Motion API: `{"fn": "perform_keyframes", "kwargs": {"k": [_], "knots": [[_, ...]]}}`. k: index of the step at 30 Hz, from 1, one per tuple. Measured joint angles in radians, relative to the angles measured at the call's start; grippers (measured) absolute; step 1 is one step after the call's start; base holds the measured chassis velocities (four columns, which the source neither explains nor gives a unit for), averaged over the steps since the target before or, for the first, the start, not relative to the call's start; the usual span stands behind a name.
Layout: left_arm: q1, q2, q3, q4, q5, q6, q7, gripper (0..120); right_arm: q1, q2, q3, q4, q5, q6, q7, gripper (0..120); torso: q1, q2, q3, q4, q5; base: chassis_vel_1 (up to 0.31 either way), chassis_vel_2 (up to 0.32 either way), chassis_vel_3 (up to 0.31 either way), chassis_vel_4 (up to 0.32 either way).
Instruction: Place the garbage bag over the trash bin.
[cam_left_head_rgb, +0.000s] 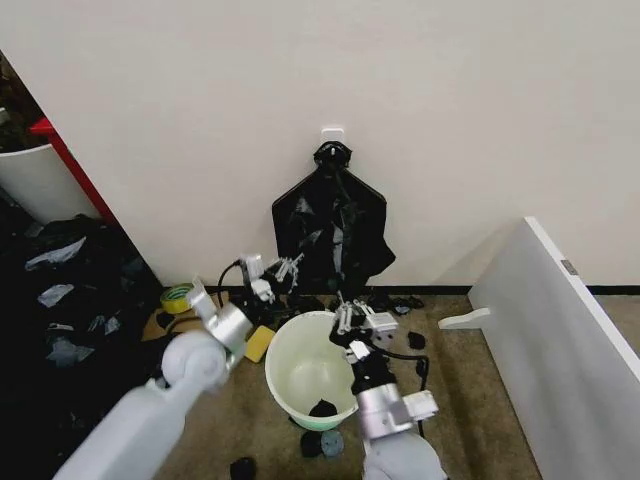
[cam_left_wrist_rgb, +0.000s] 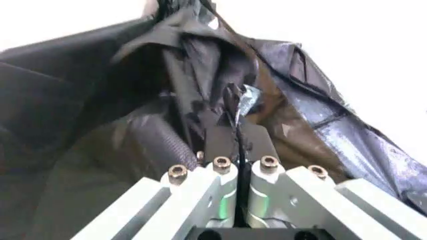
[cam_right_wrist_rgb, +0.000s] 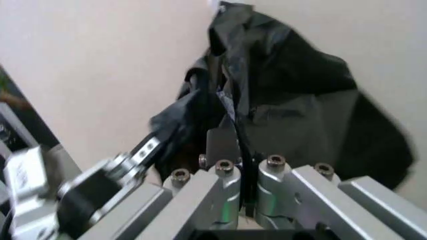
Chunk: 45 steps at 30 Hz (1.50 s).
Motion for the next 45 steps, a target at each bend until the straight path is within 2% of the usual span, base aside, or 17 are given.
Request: {"fn": "perform_keyframes", "kwargs": {"k": [4,5,7,14,19,24,31,35,45], "knots": [[0.042,-0.008,-0.024,-0.028,0.023,-0.029,-0.018,0,-0.032,-0.021,0.000,0.051,0.021,-0.005,0.026,0,0.000,0.000,0.000,-0.0002,0.0000,0.000,0.000,0.000,0.000],[0.099,-0.013,-0.073,-0.072,0.047,-0.062,-0.047,0,-0.092,-0.048,-0.001,0.108,0.012,-0.006,0.043,0,0.000,0.000,0.000,-0.0004,0.0002,0.000,0.000,0.000,0.000],[0.119,-0.014,-0.090,-0.088,0.056,-0.071,-0.052,0,-0.115,-0.056,0.000,0.126,0.000,-0.006,0.049,0,0.000,0.000,0.000,-0.0001,-0.0002,0.000,0.000,0.000,0.000],[0.224,-0.012,-0.180,-0.169,0.089,-0.128,-0.033,0,-0.256,-0.109,0.030,0.215,-0.114,0.025,0.058,0,0.000,0.000,0.000,-0.0003,-0.0001,0.000,0.000,0.000,0.000],[0.251,-0.021,-0.207,-0.231,0.085,-0.136,-0.018,0,-0.302,-0.115,0.059,0.228,-0.241,0.067,0.042,0,0.000,0.000,0.000,-0.0004,-0.0002,0.000,0.000,0.000,0.000],[0.283,-0.022,-0.220,-0.281,0.096,-0.124,-0.018,0,-0.327,-0.120,0.069,0.228,-0.254,0.055,0.054,0,0.000,0.000,0.000,-0.0004,0.0001,0.000,0.000,0.000,0.000],[0.320,-0.053,-0.205,-0.288,0.130,-0.129,-0.012,0,-0.313,-0.130,0.116,0.226,-0.216,0.052,0.067,0,0.000,0.000,0.000,-0.0001,-0.0004,0.000,0.000,0.000,0.000],[0.331,-0.079,-0.166,-0.297,0.135,-0.132,0.003,0,-0.297,-0.122,0.131,0.224,-0.216,0.051,0.062,0,0.000,0.000,0.000,-0.0003,-0.0002,0.000,0.000,0.000,0.000],[0.331,-0.125,-0.068,-0.204,0.223,-0.127,0.008,0,-0.249,-0.123,0.139,0.222,-0.176,0.006,0.087,0,0.000,0.000,0.000,-0.0003,-0.0001,0.000,0.000,0.000,0.000]]}}
